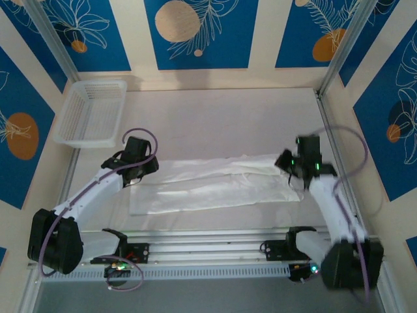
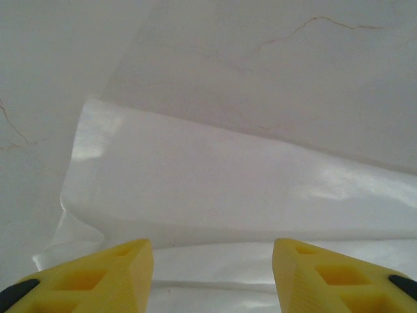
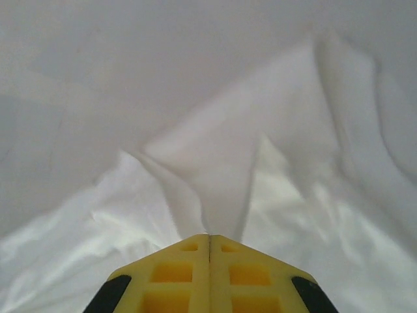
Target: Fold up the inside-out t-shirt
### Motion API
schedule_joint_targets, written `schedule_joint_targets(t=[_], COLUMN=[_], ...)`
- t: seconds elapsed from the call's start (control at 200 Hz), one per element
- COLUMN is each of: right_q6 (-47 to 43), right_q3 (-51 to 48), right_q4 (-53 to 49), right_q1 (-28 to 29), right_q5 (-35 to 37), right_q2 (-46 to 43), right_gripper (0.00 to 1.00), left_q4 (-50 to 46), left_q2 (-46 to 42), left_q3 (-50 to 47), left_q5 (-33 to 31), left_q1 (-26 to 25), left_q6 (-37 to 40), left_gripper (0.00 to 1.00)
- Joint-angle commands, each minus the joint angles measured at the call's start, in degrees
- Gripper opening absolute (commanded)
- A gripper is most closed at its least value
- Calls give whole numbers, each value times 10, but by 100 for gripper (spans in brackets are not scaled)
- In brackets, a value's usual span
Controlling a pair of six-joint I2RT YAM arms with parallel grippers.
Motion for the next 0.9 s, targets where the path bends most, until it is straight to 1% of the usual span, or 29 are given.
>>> schedule_joint_targets(t=[0.0,0.03,0.07,0.13,0.19,0.265,0.31,0.35,0.46,0.515,0.56,0.695,0.765,0.81,0.84,0.895], right_q6=[124,130,129,110,90,69,53,35,-13,-31,-42,-53,-57,-59,-60,-61], right_q3=[-99,-110,-110,-96,-78,-41,-9,20,103,140,160,216,247,261,269,276], right_q4=[26,24,23,36,62,87,87,86,66,57,60,68,64,60,58,54], right_q1=[-8,-10,-12,-12,-11,0,21,46,108,133,145,151,151,154,156,161], right_q5=[3,2,5,6,-14,-60,-78,-83,-80,-68,-58,-46,-56,-60,-60,-60], right_q2=[-138,-171,-201,-207,-167,-70,-3,57,208,273,318,425,467,488,499,508], right_gripper=[35,45,53,58,60,60,59,60,59,59,59,62,63,62,59,46], left_q4=[1,0,-1,0,3,6,13,29,107,133,143,176,180,180,179,178], left_q2=[11,12,13,13,9,5,1,-3,-18,-23,-23,-23,-22,-22,-22,-23], left_q3=[16,18,19,19,17,17,14,8,-20,-26,-25,-28,-28,-30,-31,-34], left_q5=[-4,-5,-5,-3,-1,5,19,49,171,207,225,280,285,281,277,268], left_q1=[-6,-6,-7,-7,-8,-10,-10,-11,-17,-25,-34,-63,-76,-81,-83,-84], left_q6=[11,10,10,11,12,14,18,27,56,64,72,97,108,111,109,108], left_gripper=[51,51,51,51,51,51,51,52,57,59,62,72,76,78,79,80])
